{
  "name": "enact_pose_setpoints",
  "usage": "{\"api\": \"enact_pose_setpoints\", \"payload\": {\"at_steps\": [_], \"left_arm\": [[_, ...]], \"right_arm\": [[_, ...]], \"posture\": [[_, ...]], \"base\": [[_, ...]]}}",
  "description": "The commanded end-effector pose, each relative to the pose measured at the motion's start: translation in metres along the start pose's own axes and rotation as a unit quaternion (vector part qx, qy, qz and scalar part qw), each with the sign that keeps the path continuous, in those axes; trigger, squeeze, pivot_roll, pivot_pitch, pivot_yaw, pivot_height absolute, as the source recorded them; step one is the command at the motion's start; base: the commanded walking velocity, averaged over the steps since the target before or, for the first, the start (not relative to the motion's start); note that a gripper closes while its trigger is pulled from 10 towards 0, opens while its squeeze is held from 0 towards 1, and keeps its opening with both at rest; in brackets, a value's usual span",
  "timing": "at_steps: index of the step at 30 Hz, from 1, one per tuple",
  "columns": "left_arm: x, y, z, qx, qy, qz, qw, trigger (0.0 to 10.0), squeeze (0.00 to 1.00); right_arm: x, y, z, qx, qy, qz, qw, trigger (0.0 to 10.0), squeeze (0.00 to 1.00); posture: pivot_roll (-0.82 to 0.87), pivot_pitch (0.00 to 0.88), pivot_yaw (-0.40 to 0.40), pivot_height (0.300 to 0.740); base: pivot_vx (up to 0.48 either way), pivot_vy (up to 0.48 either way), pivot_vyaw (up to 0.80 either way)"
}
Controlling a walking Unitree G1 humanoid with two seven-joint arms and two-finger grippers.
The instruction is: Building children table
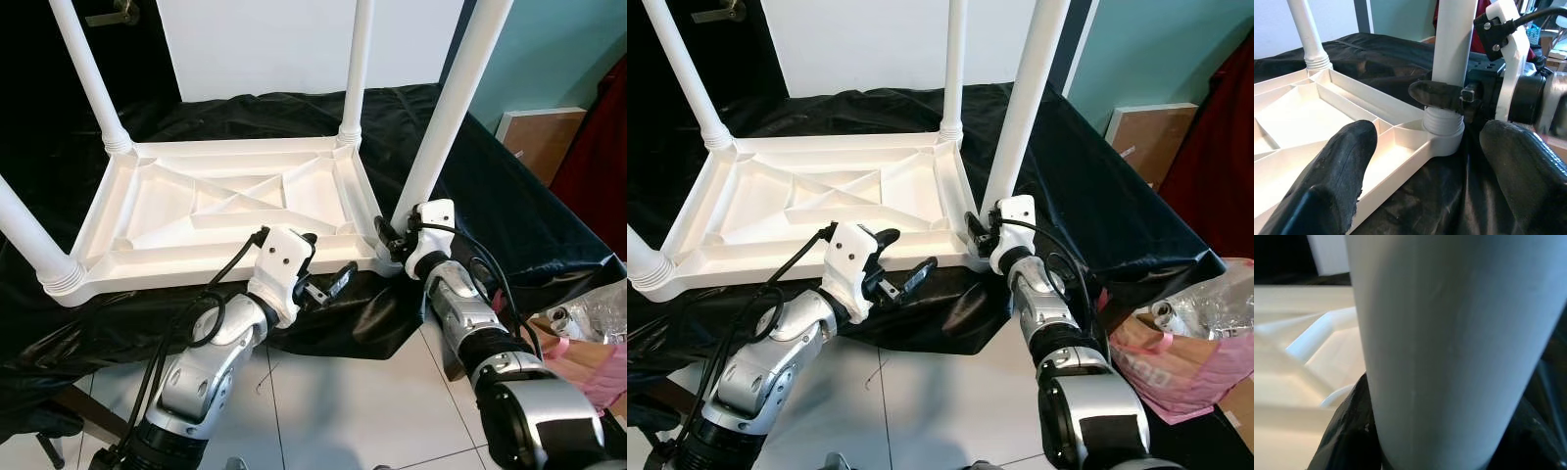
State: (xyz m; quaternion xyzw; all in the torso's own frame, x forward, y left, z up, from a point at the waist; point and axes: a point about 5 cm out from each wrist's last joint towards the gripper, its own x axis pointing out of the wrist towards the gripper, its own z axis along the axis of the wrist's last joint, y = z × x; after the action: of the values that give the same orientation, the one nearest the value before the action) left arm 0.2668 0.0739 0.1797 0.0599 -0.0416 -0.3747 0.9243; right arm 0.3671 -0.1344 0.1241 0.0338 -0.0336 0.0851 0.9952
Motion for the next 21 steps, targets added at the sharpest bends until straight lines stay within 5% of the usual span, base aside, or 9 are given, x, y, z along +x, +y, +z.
{"api": "enact_pose_setpoints", "payload": {"at_steps": [1, 7, 21], "left_arm": [[0.001, -0.003, -0.002, 0.000, 0.004, -0.017, 1.000, 10.0, 0.00], [0.003, -0.004, -0.001, -0.002, 0.002, -0.019, 1.000, 10.0, 0.00], [0.006, -0.004, -0.001, -0.004, -0.001, -0.021, 1.000, 10.0, 0.00]], "right_arm": [[-0.010, -0.005, -0.023, 0.016, 0.053, -0.045, 0.997, 10.0, 0.00], [-0.012, 0.011, -0.026, 0.049, 0.056, -0.136, 0.988, 10.0, 0.00], [-0.011, 0.029, -0.009, 0.049, 0.008, -0.099, 0.994, 10.0, 0.00]], "posture": [[0.01, 0.046, -0.052, 0.740], [0.01, 0.036, -0.054, 0.740], [0.00, 0.029, -0.051, 0.740]], "base": [[0.000, 0.000, 0.00], [0.000, 0.000, 0.00], [0.000, 0.000, 0.00]]}}
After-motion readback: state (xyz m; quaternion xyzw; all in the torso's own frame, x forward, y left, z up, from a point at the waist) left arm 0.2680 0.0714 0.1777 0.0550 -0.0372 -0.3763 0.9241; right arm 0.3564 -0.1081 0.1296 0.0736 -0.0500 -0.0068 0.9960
